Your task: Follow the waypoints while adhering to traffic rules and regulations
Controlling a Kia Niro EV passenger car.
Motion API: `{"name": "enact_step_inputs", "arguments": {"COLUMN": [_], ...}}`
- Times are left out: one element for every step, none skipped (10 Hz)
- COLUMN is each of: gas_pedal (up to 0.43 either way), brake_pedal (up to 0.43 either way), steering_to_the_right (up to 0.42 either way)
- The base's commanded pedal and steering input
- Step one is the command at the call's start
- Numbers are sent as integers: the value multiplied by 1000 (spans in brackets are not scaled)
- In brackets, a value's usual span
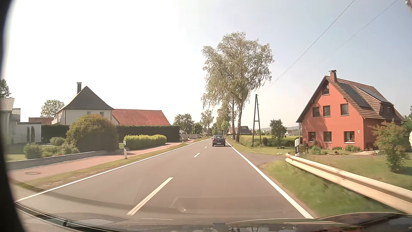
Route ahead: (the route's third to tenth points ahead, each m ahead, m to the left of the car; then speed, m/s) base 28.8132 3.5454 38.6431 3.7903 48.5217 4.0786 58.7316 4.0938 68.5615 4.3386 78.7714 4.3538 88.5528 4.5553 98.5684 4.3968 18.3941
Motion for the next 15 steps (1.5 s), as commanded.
{"name": "enact_step_inputs", "arguments": {"gas_pedal": [209,209,209,209,209,220,220,220,220,220,220,220,220,220,220], "brake_pedal": [0,0,0,0,0,0,0,0,0,0,0,0,0,0,0], "steering_to_the_right": [-1,-1,-1,-1,-1,-1,-2,-2,-2,-2,-2,-2,-2,-2,-1]}}
